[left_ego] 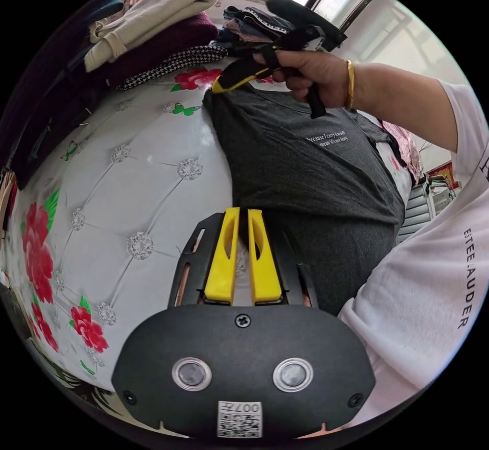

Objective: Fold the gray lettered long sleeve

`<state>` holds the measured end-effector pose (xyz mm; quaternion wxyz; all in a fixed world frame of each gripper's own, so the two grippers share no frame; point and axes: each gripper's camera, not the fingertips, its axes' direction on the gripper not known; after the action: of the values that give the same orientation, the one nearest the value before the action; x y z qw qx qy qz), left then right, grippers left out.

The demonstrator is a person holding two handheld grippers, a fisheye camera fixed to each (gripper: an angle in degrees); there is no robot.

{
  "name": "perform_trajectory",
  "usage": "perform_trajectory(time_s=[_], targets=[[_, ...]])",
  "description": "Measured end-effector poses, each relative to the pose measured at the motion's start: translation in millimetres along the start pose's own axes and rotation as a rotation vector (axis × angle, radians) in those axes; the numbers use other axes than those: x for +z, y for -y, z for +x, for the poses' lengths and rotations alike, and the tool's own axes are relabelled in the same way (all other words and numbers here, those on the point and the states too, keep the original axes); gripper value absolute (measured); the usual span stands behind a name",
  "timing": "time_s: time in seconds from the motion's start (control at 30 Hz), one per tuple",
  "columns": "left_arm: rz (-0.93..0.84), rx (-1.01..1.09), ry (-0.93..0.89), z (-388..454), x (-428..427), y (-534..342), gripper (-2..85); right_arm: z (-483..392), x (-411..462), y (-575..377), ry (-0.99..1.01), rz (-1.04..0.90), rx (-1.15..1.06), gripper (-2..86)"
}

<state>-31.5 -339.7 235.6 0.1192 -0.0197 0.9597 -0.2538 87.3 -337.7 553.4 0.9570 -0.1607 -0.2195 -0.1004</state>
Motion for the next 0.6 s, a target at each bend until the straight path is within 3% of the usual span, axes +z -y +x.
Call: perform_trajectory(time_s=[0.07,0.23,0.43,0.6], targets=[[-0.001,0.005,-0.002,-3,0,-1,2.2,5,-33,-17,0.009,0.104,0.01,2.4],[-0.02,0.024,0.009,-9,1,1,2.2,15,-94,-106,0.0,0.117,0.085,3.3],[-0.028,0.041,0.029,-12,1,1,2.4,28,-114,-290,-0.171,-0.045,0.436,3.9],[-0.058,0.061,0.069,-8,2,6,2.4,13,-123,-381,-0.166,0.015,0.69,3.7]])
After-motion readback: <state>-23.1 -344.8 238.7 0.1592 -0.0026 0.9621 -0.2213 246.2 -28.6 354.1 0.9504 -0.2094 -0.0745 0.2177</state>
